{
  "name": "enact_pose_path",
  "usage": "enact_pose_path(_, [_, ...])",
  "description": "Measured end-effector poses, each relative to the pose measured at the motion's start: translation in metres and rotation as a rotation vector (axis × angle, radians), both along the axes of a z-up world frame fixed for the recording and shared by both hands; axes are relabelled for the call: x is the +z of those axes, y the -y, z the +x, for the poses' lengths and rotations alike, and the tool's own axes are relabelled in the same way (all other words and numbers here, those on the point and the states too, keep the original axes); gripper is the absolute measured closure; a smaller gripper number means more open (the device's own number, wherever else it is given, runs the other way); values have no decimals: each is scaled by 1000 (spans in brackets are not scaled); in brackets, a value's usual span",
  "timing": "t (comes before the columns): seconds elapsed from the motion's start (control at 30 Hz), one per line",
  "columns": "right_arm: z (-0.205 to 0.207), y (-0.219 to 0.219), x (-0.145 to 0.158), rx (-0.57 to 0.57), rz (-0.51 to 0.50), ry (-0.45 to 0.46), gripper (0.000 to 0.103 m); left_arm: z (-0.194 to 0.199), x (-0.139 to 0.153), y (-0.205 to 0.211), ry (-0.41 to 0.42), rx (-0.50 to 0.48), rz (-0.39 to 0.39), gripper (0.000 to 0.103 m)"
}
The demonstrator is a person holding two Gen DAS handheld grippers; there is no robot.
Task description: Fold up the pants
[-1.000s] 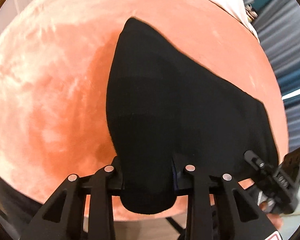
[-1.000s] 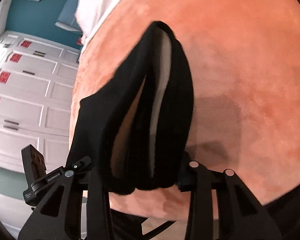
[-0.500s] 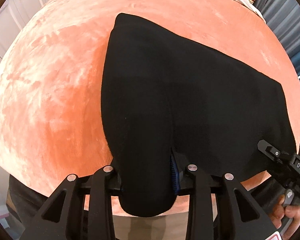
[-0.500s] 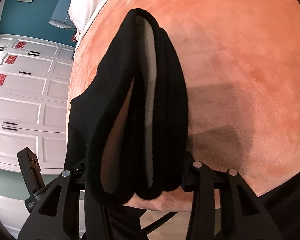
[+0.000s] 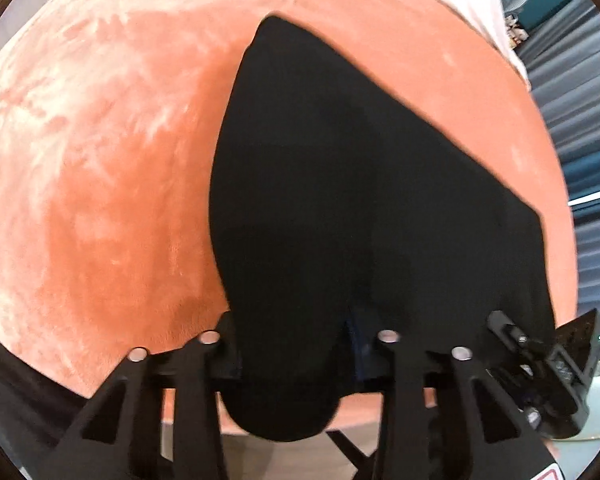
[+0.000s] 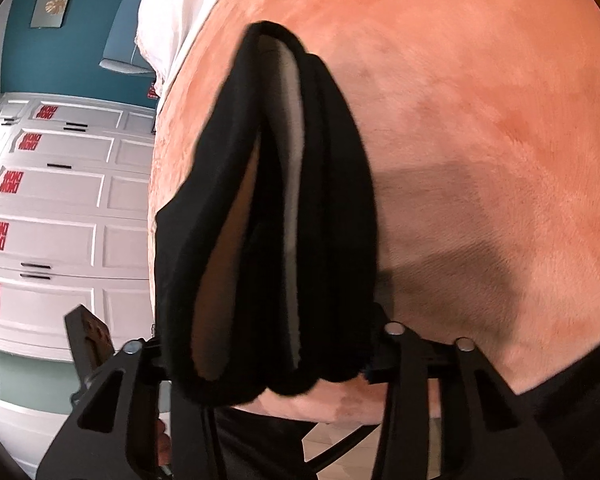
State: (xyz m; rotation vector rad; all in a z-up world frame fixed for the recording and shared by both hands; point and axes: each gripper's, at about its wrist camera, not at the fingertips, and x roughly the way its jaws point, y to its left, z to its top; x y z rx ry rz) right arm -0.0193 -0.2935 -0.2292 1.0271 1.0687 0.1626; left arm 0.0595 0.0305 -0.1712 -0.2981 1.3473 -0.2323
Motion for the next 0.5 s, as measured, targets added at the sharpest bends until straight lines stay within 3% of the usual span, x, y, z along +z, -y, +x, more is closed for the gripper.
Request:
enact_pose_path(0.17, [-8, -14, 53, 46, -51, 99, 72, -11, 46, -17, -10, 20, -228, 79])
enact_pose_path(0.33, [-24, -22, 119, 97, -116, 215, 72, -26, 106, -19, 89, -29, -277, 80])
enact_pose_path(0.5, [-27, -14, 183, 99, -156, 359, 72, -22, 173, -19, 241, -65, -319, 80])
